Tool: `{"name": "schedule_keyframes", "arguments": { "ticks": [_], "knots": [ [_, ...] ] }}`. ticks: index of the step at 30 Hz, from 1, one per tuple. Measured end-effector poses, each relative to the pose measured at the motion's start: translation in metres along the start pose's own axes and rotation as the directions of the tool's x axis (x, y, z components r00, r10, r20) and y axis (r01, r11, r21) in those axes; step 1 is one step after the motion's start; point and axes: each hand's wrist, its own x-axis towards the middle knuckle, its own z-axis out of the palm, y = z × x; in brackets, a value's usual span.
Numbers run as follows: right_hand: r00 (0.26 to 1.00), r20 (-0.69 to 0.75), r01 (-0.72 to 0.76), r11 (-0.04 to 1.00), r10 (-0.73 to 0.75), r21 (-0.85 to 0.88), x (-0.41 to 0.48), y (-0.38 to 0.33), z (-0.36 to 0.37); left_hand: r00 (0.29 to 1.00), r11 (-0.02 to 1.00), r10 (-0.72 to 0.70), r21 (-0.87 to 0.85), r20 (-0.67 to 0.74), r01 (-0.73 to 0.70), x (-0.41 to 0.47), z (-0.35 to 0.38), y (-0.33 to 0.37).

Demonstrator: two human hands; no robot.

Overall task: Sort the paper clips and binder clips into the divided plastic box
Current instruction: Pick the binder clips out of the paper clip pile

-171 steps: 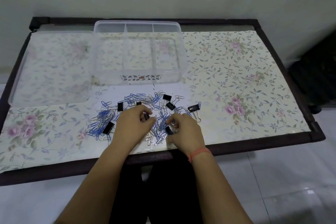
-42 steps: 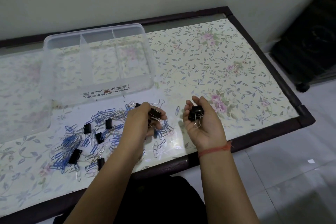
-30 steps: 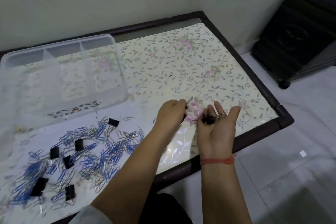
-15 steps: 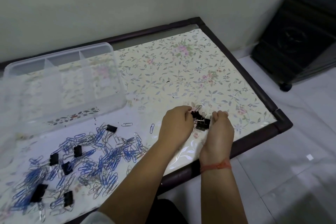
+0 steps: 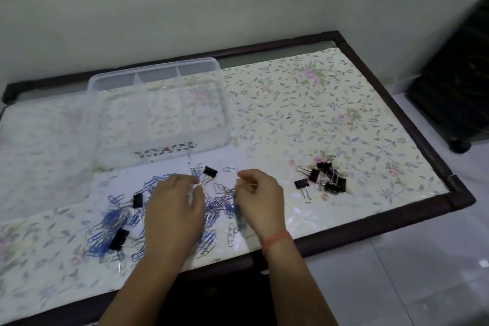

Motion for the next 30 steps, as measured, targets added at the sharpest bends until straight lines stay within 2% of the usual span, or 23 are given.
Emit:
{"name": "schedule_keyframes", "arguments": {
  "ticks": [3,9,18,22,24,26,28,30],
  "knots": [
    [0.990,0.061,0.135,0.970,-0.125,-0.201,0.005,-0.015,0.023,0.995,0.992,-0.094,0.090,0.036,0.090,0.010,-0.014,-0.026],
    [0.992,0.052,0.124,0.908,-0.112,-0.400,0.018,-0.025,0.058,0.961,0.952,-0.265,0.178,0.080,0.248,0.020,-0.015,-0.049],
    [0.991,0.024,0.128,0.877,-0.132,-0.464,0.026,-0.021,0.067,0.975,0.978,-0.195,0.093,0.107,0.185,0.028,-0.008,-0.053],
    [0.991,-0.006,0.127,0.947,-0.135,-0.296,0.026,-0.022,0.059,0.973,0.986,-0.167,0.012,0.158,0.167,0.030,-0.009,-0.057],
    [0.994,-0.032,0.104,0.985,-0.109,-0.139,0.026,-0.025,0.056,0.974,0.985,-0.169,-0.017,0.149,0.173,0.030,-0.009,-0.057],
    [1.000,0.007,0.004,0.997,-0.005,0.079,0.025,-0.030,0.052,0.977,0.980,-0.186,-0.046,0.107,0.191,0.029,-0.014,-0.055],
    [0.981,0.156,-0.166,0.925,0.118,0.341,0.024,-0.038,0.049,0.970,0.965,-0.237,-0.102,0.043,0.241,0.026,-0.021,-0.051],
    [0.919,0.337,-0.372,0.734,0.205,0.569,0.022,-0.047,0.047,0.935,0.907,-0.355,-0.236,0.014,0.348,0.023,-0.031,-0.049]
  ]
}}
